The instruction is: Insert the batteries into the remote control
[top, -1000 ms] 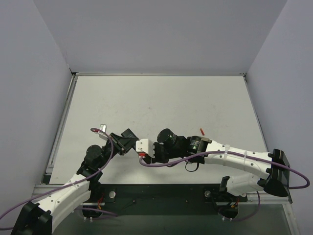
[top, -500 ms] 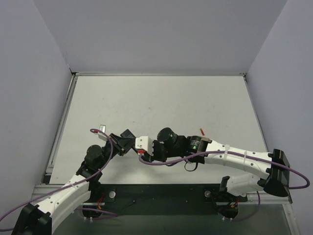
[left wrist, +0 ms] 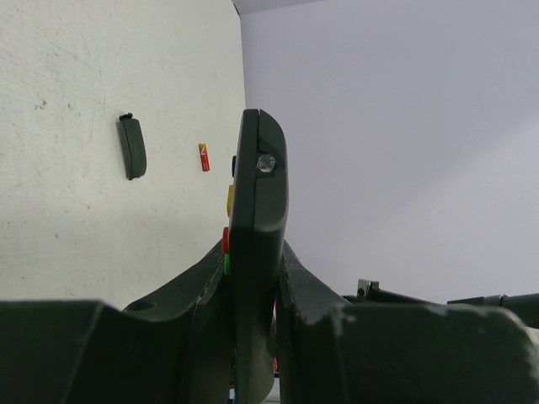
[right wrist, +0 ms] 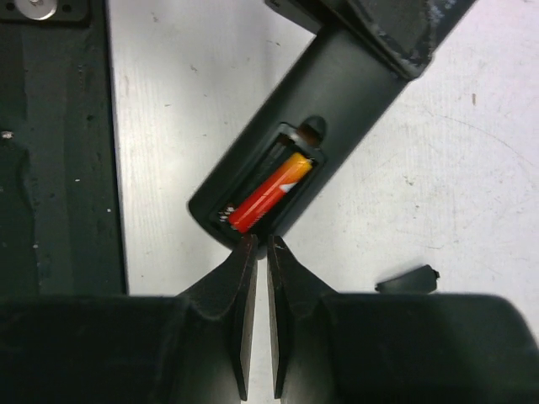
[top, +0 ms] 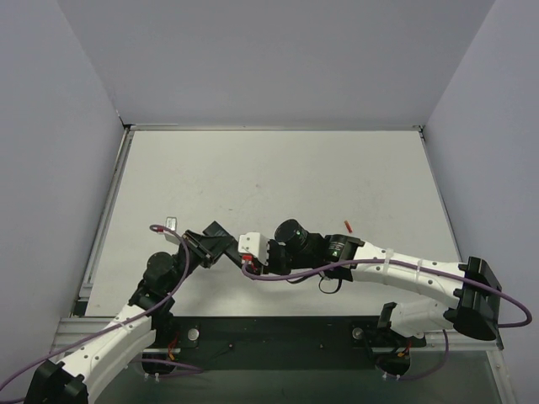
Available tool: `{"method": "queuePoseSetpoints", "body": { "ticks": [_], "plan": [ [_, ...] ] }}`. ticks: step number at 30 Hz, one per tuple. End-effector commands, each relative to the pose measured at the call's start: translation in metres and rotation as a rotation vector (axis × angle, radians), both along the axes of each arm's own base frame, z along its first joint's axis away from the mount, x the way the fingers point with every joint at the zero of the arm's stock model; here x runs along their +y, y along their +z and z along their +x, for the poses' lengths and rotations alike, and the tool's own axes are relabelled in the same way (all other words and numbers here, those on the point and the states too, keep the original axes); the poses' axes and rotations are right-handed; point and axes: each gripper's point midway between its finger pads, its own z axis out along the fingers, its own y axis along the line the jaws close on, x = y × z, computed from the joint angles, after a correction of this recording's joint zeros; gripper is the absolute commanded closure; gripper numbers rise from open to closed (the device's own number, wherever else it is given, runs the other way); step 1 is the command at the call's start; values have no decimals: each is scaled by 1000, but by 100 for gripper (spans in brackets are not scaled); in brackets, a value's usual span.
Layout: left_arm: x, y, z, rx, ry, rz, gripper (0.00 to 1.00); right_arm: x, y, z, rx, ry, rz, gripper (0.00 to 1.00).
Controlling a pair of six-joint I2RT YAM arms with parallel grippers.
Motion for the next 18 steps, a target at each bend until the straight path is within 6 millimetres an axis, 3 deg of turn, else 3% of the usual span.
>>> {"method": "queuePoseSetpoints", "body": {
  "ticks": [1, 8, 12, 13, 14, 16, 18],
  "plan": [
    [-12, 36, -21, -62, -115, -125, 100, -8, 6, 25, -69, -83, 19, 94],
    [-17, 35, -24, -66, -155, -87, 100, -4, 16, 31, -80, -95, 51, 94],
    [-15, 29, -20, -66, -129, -62, 100, -5, 34, 31, -42, -156, 91, 93],
    [-14, 27, -20, -72, -126, -45, 100, -5, 43, 31, -29, -179, 111, 90],
    [-14, 22, -19, -57, -119, -28, 100, -9, 50, 30, -14, -205, 123, 77],
    [-12, 17, -17, -63, -107, 2, 100, -11, 66, 29, 49, -292, 168, 70],
    [-10, 8, -14, -55, -88, 28, 100, -18, 72, 24, 118, -363, 179, 56]
  ]
}}
